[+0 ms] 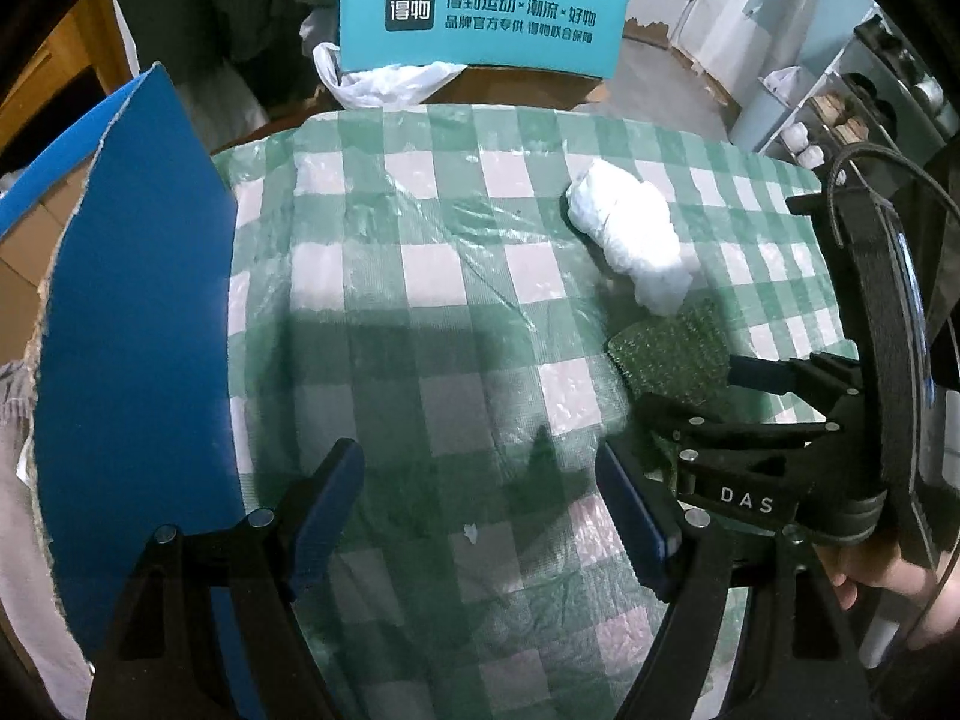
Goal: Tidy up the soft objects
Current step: 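Move the right gripper to the green mesh scrubber and grasp it, then grasp the white plastic bag bundle with the left gripper while the right gripper holds the scrubber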
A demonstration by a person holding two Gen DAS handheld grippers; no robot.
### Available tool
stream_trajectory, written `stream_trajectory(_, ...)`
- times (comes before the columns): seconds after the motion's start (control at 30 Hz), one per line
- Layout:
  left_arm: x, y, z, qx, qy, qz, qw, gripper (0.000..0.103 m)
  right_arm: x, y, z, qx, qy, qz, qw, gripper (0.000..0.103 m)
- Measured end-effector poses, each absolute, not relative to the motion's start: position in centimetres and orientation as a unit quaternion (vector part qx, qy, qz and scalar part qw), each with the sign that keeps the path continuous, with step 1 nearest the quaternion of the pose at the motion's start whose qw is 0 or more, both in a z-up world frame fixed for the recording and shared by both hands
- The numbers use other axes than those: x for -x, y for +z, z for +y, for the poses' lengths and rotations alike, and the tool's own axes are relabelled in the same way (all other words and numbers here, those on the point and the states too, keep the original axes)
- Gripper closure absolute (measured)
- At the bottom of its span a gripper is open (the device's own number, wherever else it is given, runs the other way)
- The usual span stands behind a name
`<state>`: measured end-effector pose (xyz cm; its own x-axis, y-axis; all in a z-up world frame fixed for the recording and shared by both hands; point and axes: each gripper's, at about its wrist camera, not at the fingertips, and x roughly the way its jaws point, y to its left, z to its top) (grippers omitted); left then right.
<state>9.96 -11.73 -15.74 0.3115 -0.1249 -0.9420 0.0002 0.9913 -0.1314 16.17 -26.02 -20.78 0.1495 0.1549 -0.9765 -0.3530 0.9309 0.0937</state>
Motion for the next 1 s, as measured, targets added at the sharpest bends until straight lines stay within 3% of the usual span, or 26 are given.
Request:
stream_trajectory(0.17,-10.2,-15.9,-11.8,0.053,-0.040,0.589,0.805,0.022,-15.5,-20.8,-25.6,0.093,0.166,0.620,0.761,0.034)
stream_trajectory(0.37,-10.1,-15.6,-12.1,0.054,-0.041,0.589,0.805,0.022,-13.9,-20.6,-25.1,0.092,0.177,0.614,0.764,0.065)
stream_trajectory(0.43,-10.0,-15.5,-12.1,0.055,-0.043,0.588,0.806,0.022,-13.7,-20.4,-25.3,0.085,0.177,0.617,0.762,0.084)
stream_trajectory(1.0,-13.0,-14.8,-15.1,0.076,-0.045,0.584,0.807,0.022,-15.3,-16.9,-32.8,0.022,0.147,0.591,0.793,0.086)
